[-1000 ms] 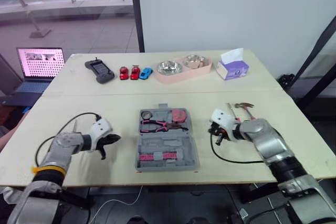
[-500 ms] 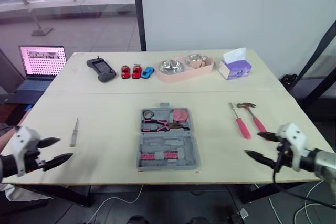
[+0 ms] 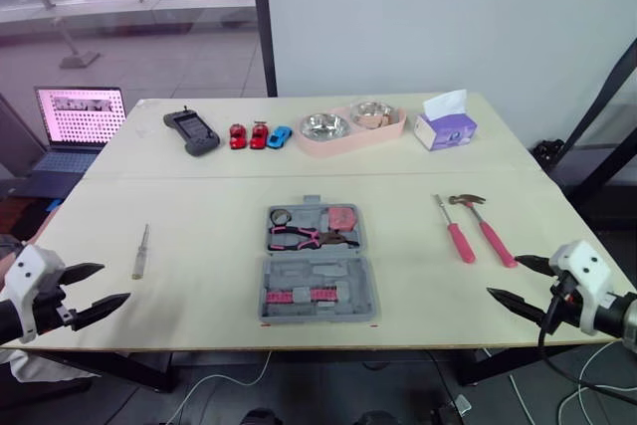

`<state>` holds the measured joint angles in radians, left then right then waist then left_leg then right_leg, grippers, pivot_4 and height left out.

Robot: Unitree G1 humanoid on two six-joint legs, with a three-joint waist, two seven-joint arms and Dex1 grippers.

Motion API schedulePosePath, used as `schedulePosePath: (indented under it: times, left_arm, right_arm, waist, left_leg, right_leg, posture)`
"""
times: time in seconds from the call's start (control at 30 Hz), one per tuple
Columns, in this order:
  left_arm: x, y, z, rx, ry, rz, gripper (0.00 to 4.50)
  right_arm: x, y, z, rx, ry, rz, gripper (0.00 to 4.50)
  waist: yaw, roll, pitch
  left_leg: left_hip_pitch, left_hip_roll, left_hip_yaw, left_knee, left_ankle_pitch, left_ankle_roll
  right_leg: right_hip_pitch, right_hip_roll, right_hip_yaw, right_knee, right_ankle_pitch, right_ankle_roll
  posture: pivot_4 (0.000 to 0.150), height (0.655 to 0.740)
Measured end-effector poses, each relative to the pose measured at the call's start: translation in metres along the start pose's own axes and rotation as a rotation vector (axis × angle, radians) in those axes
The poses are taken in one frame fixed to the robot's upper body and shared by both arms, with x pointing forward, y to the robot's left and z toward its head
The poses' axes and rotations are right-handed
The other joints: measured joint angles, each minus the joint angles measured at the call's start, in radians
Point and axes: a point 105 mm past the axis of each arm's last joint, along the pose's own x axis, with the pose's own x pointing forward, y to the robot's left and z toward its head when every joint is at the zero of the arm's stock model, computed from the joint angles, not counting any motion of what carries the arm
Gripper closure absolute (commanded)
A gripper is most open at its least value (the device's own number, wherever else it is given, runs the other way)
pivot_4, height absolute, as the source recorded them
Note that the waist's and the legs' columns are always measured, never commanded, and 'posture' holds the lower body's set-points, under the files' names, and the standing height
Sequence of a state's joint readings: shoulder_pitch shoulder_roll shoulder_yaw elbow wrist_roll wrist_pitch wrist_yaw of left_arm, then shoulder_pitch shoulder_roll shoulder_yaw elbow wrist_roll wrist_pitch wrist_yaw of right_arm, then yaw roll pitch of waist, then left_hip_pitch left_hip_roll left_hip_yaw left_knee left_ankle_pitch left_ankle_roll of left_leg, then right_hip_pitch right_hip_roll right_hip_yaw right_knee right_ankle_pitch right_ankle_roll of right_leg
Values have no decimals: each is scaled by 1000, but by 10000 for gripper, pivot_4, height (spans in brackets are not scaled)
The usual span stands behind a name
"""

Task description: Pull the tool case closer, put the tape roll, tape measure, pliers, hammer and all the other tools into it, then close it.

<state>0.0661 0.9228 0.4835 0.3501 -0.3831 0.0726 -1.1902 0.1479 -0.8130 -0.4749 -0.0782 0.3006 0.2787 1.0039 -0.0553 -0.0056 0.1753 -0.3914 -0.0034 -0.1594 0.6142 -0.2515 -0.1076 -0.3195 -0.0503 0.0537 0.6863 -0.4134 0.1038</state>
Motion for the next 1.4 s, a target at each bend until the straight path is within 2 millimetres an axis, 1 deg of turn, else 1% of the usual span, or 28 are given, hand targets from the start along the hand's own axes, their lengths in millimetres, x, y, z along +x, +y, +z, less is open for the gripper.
schedulePosePath:
  times: [0.1, 0.17, 0.3, 0.37, 0.43, 0.47, 0.53, 0.63, 0.7, 0.73, 0.8, 0.83, 0.97, 1.03, 1.13, 1.23, 1.3, 1.4]
  left_arm:
    - [5, -2, -4, -31, -24, 39, 796]
    - [12, -4, -8, -89, -67, 102, 796]
    - [23, -8, -18, -248, -142, 301, 796]
    - [25, -6, -20, -308, -164, 402, 796]
    - [28, -3, -22, -378, -181, 510, 796]
    - [30, 2, -23, -442, -196, 583, 796]
    - [35, 6, -24, -513, -183, 656, 796]
    - [41, 9, -24, -539, -150, 698, 796]
    - [52, 11, -18, -536, -130, 695, 796]
    - [60, 12, -14, -524, -109, 684, 796]
    - [70, 17, -8, -492, -79, 672, 796]
    - [74, 23, -7, -486, -50, 678, 796]
    - [86, 41, 0, -467, 35, 667, 796]
    - [93, 45, 1, -463, 79, 648, 796]
    - [99, 46, -3, -465, 127, 622, 796]
    - [109, 44, -7, -480, 196, 588, 796]
    - [116, 43, -15, -505, 255, 580, 796]
    - [120, 48, -16, -527, 257, 584, 796]
  right_arm:
    - [2, 4, 4, 4, -14, -7, 0]
    - [10, 14, 17, 4, -52, 15, 0]
    - [36, 47, 64, -30, -182, 127, 0]
    - [46, 59, 83, -48, -233, 174, 0]
    - [54, 74, 98, -58, -269, 239, 0]
    - [60, 84, 106, -65, -283, 286, 0]
    - [66, 101, 119, -86, -311, 365, 0]
    - [72, 114, 127, -103, -317, 438, 0]
    - [77, 123, 134, -114, -331, 481, 0]
    - [79, 129, 138, -118, -341, 506, 0]
    - [82, 136, 140, -123, -342, 532, 0]
    - [83, 137, 139, -122, -338, 539, 0]
    - [86, 143, 139, -119, -339, 553, 0]
    - [86, 144, 140, -116, -346, 553, 0]
    - [87, 145, 142, -114, -353, 551, 0]
    - [88, 145, 142, -108, -356, 539, 0]
    - [88, 145, 142, -103, -354, 531, 0]
    - [89, 145, 141, -96, -349, 522, 0]
  waist:
    - [0, 1, 0]
    - [-2, 1, 0]
    - [-5, -1, 1]
    - [1, -2, 0]
    - [11, -3, 0]
    - [14, -3, 0]
    - [19, -5, 0]
    - [18, -8, 0]
    - [18, -8, 0]
    - [19, -8, 0]
    - [16, -8, 0]
    - [15, -8, 0]
    - [11, -8, 0]
    - [9, -8, 0]
    - [8, -8, 0]
    - [11, -8, 0]
    - [11, -8, 0]
    - [11, -8, 0]
  left_leg:
    - [0, 0, 0, 0, 0, 0]
    - [0, 1, 0, 0, 0, 0]
    - [0, 1, 0, 1, 0, 0]
    - [0, 1, 0, 1, 0, 0]
    - [0, 1, -1, 2, 0, 0]
    - [0, 1, -1, 2, 0, 0]
    - [-1, 0, -2, 2, 0, 0]
    - [-2, 0, -1, 2, 0, 0]
    - [-2, 0, -2, 2, 0, -1]
    - [-1, 0, -3, 2, 1, -1]
    - [-2, 0, -3, 2, 1, -1]
    - [-2, 0, -3, 2, 1, -1]
    - [-2, 0, -3, 2, 1, -1]
    - [-2, 0, -3, 2, 1, -2]
    - [-2, 0, -3, 2, 2, -3]
    - [-2, 0, -3, 2, 2, -4]
    - [-2, -1, -3, 2, 2, -4]
    - [-2, -1, -3, 2, 2, -4]
  right_leg:
    - [0, 0, 1, 0, 0, 0]
    - [0, 0, 1, 0, 0, 0]
    - [0, 0, 1, 0, 0, 0]
    - [0, 0, 1, 0, 0, 0]
    - [0, 0, 0, 0, 0, 0]
    - [0, 0, 0, 0, 0, 0]
    - [0, 0, -1, 0, 0, 0]
    - [0, 0, -1, -2, 0, 0]
    - [0, 0, -1, -2, 0, 0]
    - [0, 0, -2, -1, 0, 0]
    - [0, 0, -2, -1, 0, 0]
    - [0, 0, -2, -1, 0, 0]
    - [0, 0, -2, -1, 0, 0]
    - [0, 1, -2, -1, 0, 0]
    - [-1, 1, -2, -1, 0, 0]
    - [-1, 1, -2, 0, 0, 0]
    - [0, 0, -2, 0, 0, 0]
    - [-1, 1, -2, 1, 0, 0]
  posture:
    - [1500, 7400]
    - [1500, 7400]
    - [1500, 7400]
    - [1500, 7400]
    - [1500, 7400]
    - [1500, 7400]
    - [1500, 7400]
    - [1500, 7400]
    - [1500, 7400]
    - [1500, 7400]
    - [1500, 7400]
    - [1500, 7400]
    - [1500, 7400]
    - [1500, 7400]
    - [1500, 7400]
    - [1500, 7400]
    - [1500, 7400]
    - [1500, 7400]
